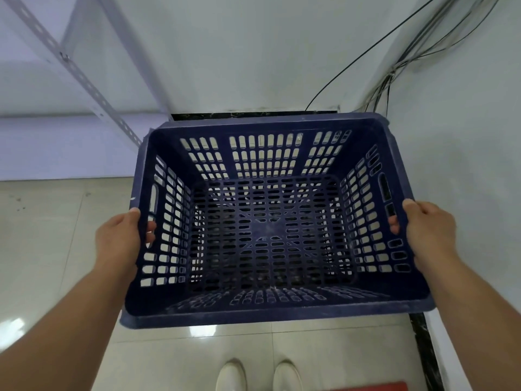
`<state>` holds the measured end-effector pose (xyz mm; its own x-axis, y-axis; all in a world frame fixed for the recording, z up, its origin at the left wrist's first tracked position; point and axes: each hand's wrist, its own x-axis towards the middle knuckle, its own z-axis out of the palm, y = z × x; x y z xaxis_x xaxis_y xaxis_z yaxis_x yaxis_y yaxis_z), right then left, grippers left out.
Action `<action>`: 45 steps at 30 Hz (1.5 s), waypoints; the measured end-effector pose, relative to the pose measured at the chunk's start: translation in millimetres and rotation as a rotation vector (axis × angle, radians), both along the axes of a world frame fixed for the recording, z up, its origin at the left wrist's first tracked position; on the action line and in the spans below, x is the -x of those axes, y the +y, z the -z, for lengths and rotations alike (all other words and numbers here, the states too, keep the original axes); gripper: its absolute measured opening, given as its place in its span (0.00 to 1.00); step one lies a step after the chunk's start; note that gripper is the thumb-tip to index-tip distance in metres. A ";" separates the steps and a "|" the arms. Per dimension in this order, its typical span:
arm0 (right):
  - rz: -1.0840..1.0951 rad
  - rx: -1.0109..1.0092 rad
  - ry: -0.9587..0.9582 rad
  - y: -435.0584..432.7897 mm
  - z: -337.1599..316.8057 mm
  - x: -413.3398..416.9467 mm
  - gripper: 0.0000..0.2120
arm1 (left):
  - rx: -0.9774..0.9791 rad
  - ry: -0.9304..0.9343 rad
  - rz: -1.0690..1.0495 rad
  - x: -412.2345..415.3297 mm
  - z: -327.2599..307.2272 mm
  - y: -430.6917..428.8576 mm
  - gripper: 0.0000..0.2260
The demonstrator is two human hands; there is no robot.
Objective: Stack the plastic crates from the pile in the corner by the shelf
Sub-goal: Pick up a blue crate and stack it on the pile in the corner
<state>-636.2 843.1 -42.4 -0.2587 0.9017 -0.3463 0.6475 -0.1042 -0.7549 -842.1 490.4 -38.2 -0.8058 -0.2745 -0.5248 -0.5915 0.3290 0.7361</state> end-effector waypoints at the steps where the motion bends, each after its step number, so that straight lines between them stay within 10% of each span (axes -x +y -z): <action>1: -0.003 0.001 -0.004 -1.2 0.3 -1.3 0.13 | -0.002 -0.001 0.002 -0.6 0.3 -0.6 0.12; 45: -0.060 -0.023 -0.078 12.9 2.1 -15.1 0.14 | 0.117 0.060 0.119 -11.1 2.2 11.7 0.15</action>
